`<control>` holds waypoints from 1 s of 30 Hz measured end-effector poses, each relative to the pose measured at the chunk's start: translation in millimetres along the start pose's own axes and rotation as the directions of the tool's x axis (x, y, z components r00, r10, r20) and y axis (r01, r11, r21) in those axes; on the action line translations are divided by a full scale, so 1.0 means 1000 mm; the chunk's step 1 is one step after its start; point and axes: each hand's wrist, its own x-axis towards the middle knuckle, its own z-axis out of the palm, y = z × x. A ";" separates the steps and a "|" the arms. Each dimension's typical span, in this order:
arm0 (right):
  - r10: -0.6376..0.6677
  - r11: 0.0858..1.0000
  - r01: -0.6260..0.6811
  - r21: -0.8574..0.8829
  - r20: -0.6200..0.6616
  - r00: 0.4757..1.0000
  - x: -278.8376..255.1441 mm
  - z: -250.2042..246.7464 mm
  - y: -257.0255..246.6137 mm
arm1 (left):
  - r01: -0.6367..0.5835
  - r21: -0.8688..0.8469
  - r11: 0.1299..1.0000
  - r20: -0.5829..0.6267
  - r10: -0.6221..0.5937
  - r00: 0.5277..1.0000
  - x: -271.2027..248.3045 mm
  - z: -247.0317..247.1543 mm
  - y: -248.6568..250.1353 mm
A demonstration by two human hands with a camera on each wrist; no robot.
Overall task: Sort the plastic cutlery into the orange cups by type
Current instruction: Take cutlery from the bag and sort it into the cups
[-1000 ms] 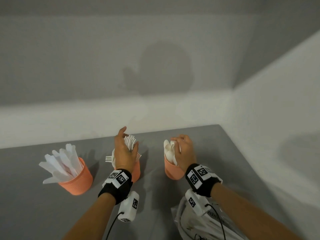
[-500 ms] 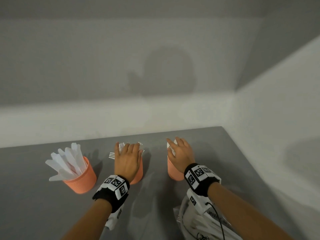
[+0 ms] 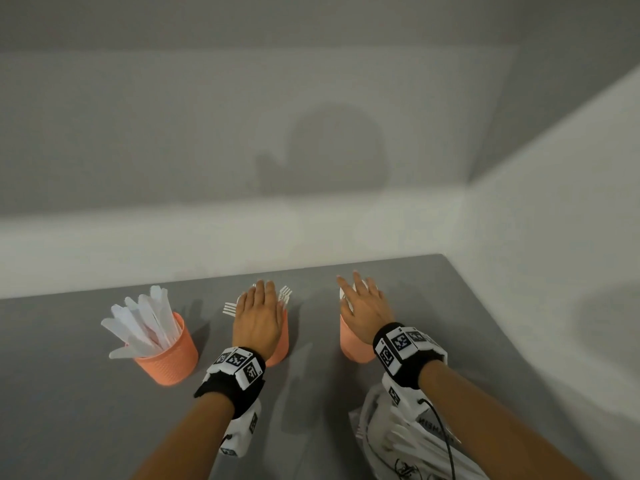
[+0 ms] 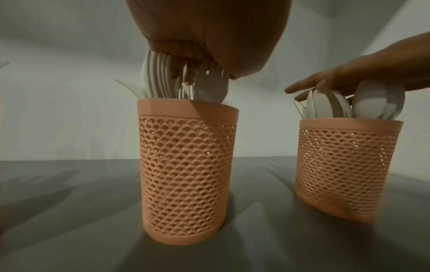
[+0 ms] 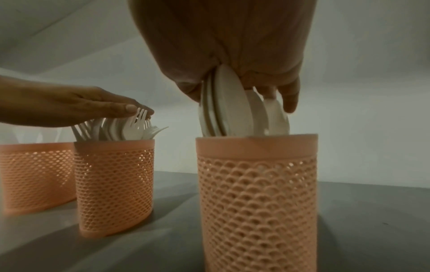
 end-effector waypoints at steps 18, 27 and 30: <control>0.122 0.920 -0.129 0.371 0.043 0.992 -0.032 -0.054 -0.018 | -0.004 -0.281 0.960 -0.020 -0.002 1.000 -0.021 -0.053 0.009; 0.275 0.795 -0.231 0.562 0.006 0.961 -0.129 -0.033 0.004 | -0.171 -0.633 0.755 0.137 0.326 0.936 -0.077 -0.045 0.047; 0.351 0.886 -0.391 0.248 0.191 0.916 -0.159 -0.020 0.028 | -0.098 -0.698 0.710 0.220 0.342 0.913 -0.099 -0.032 0.067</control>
